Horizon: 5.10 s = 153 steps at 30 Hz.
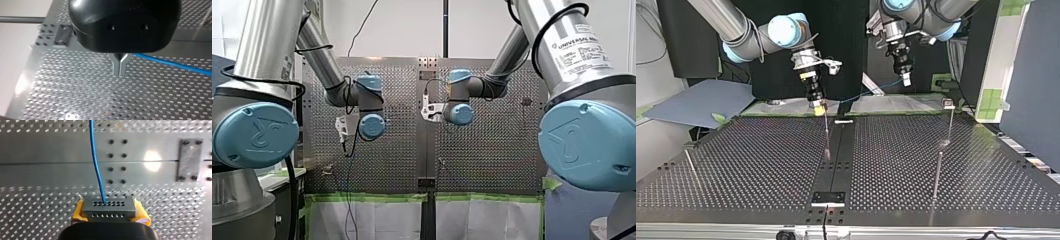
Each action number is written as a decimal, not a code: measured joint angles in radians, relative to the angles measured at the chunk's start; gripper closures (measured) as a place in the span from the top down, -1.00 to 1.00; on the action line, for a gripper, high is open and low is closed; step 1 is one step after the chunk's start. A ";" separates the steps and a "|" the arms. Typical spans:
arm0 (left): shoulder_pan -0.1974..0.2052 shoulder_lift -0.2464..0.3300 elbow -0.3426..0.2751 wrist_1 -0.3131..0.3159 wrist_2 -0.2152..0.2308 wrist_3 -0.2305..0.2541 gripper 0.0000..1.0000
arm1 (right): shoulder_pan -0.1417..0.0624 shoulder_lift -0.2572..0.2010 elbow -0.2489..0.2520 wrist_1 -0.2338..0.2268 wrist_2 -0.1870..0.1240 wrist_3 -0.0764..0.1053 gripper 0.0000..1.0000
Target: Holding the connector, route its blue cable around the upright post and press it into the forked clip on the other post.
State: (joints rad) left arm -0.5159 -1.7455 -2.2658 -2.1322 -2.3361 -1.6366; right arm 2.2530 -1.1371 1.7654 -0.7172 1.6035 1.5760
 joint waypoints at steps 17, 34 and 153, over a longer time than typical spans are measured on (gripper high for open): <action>0.040 0.142 0.134 -0.141 0.005 -0.076 -1.00 | -0.010 -0.139 -0.061 0.139 -0.056 0.030 -1.00; 0.102 0.289 0.281 -0.289 0.027 -0.107 -1.00 | -0.016 -0.214 -0.150 0.223 -0.085 0.041 -1.00; 0.552 -0.076 0.578 -0.532 0.710 -0.310 0.63 | 0.083 0.224 -0.522 0.335 0.052 0.046 -1.00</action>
State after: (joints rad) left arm 0.0361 -1.8220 -1.6878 -2.6646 -1.6262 -1.9465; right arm 2.3362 -0.9133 1.2434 -0.3825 1.6560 1.6215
